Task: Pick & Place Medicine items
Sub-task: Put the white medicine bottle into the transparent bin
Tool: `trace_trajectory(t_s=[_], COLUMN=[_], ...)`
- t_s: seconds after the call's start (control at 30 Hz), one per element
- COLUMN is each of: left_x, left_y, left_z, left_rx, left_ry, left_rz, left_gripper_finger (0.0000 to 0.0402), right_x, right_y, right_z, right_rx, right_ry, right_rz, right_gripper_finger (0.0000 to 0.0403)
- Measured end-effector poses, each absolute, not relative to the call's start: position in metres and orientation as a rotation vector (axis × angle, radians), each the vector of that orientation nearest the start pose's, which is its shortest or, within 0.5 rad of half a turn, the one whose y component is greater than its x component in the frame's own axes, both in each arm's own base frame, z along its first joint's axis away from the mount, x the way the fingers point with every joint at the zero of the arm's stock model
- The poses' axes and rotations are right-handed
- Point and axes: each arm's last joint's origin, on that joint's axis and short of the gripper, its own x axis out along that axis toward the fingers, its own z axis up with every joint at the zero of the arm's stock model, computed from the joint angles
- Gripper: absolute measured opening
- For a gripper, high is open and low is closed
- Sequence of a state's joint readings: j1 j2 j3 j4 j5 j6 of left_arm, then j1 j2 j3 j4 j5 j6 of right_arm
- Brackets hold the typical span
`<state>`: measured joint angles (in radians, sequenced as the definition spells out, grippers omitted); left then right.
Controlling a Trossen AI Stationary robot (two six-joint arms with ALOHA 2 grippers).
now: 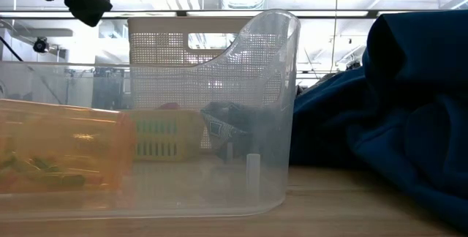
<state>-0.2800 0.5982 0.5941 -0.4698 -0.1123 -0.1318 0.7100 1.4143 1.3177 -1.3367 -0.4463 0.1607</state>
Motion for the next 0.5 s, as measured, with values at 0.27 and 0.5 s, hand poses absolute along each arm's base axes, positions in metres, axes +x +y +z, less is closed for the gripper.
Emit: trace_trajectory(t_s=[0.27,0.5], left_x=[0.129,0.129], left_y=[-0.034,-0.034], left_z=[0.267,0.267], left_rx=[-0.037,-0.037], left_ry=[0.475,0.475], left_rz=[-0.134,-0.133], left_gripper_finger=[0.0226,0.0226], right_x=[0.156,0.141], right_y=[0.166,0.164], right_z=[0.260,0.224], right_rx=[-0.273,-0.390], right_ry=[1.671,1.711], right_rz=[0.783,0.729], right_gripper_finger=[0.0196,0.0196])
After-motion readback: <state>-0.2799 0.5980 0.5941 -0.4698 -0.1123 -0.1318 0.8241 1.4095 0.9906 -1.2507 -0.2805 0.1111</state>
